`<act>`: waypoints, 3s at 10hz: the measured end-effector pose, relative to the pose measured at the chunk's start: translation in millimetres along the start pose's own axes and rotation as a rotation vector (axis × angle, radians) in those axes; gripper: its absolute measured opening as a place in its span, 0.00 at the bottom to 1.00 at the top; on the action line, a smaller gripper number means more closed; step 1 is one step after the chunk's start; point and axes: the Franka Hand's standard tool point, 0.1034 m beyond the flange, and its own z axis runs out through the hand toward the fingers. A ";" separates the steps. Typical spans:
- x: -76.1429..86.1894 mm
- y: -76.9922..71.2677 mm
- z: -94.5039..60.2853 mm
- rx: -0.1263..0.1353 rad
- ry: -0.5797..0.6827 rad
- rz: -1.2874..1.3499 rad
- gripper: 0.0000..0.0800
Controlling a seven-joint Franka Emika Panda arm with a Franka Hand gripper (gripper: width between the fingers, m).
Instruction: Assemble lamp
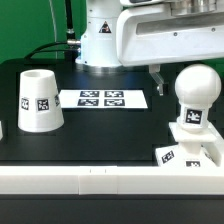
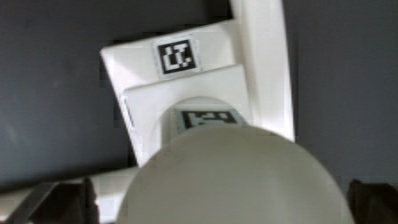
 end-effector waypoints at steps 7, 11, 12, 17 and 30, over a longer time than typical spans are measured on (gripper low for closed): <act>1.1 -1.3 0.0 -0.041 0.004 -0.501 0.87; 2.4 -2.1 -1.1 -0.098 -0.023 -0.951 0.87; 3.4 -1.5 -0.7 -0.113 -0.034 -1.080 0.87; 4.0 -1.5 2.1 -0.187 -0.124 -1.543 0.87; 4.2 9.6 3.4 -0.136 -0.089 -1.295 0.72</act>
Offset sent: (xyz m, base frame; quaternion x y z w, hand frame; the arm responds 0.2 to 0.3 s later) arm 0.0000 0.0000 0.0000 0.0000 0.0000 -0.1938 0.9810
